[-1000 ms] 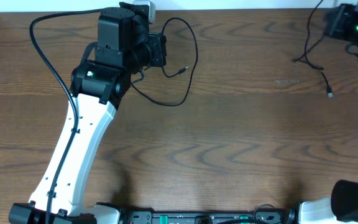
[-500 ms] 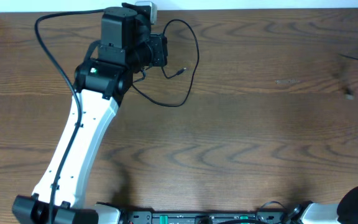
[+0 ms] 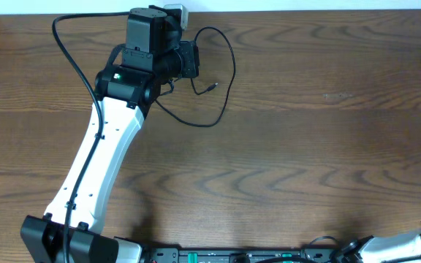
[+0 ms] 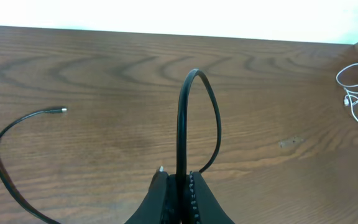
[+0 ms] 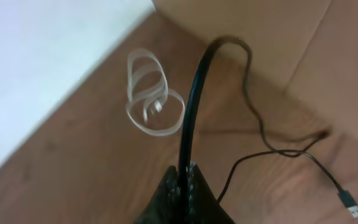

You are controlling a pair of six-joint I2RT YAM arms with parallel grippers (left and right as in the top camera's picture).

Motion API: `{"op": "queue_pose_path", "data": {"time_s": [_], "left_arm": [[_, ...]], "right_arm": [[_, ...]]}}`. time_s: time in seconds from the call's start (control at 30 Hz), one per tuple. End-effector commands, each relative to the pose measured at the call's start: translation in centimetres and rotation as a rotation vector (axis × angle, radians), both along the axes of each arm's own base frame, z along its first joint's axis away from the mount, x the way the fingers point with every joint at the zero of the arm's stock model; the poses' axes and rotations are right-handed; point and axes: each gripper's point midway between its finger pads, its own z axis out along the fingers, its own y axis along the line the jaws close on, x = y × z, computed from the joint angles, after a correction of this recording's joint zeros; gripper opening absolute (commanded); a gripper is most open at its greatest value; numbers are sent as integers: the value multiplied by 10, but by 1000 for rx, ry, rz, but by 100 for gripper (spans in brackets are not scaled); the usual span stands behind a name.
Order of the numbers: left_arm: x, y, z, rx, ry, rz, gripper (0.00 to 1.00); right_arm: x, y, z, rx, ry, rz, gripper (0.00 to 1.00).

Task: Untangle cables
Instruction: 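Carry the black cable far right off the table and drop it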

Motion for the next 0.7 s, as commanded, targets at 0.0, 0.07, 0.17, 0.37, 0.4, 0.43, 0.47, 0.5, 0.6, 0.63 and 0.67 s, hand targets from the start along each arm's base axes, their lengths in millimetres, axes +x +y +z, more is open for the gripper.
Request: {"op": "queue_pose_path", "data": {"time_s": [0.0,0.07,0.17,0.37,0.4,0.43,0.47,0.5,0.6,0.63,0.67], "left_arm": [[3,2,1,6,-7,5,7],[3,2,1,7,-7,5,7],[3,2,1,7,-7,5,7],[3,2,2,6,-8,5,8],[3,2,1,6,-7,5,8],[3,2,1,7,-7,5,7],[3,2,1,7,-7,5,8],[3,2,1,7,-7,5,8],[3,2,1,6,-7,5,7],[3,2,1,6,-7,4,8],[3,1,2,4,-6,2,8]], "right_arm": [[4,-11,-45,85,78,-8,1],[7,-15,-74,139,120,-10,4],[11,-20,-119,233,173,-33,18],[16,-9,-176,398,224,-10,53],[16,-8,-177,405,227,-11,55],[17,-7,-176,404,224,-8,56],[17,-7,-173,402,217,-5,56],[19,-5,-169,402,205,2,56],[25,2,-153,405,153,45,56],[27,5,-147,407,132,66,56],[32,11,-138,407,103,100,56]]}}
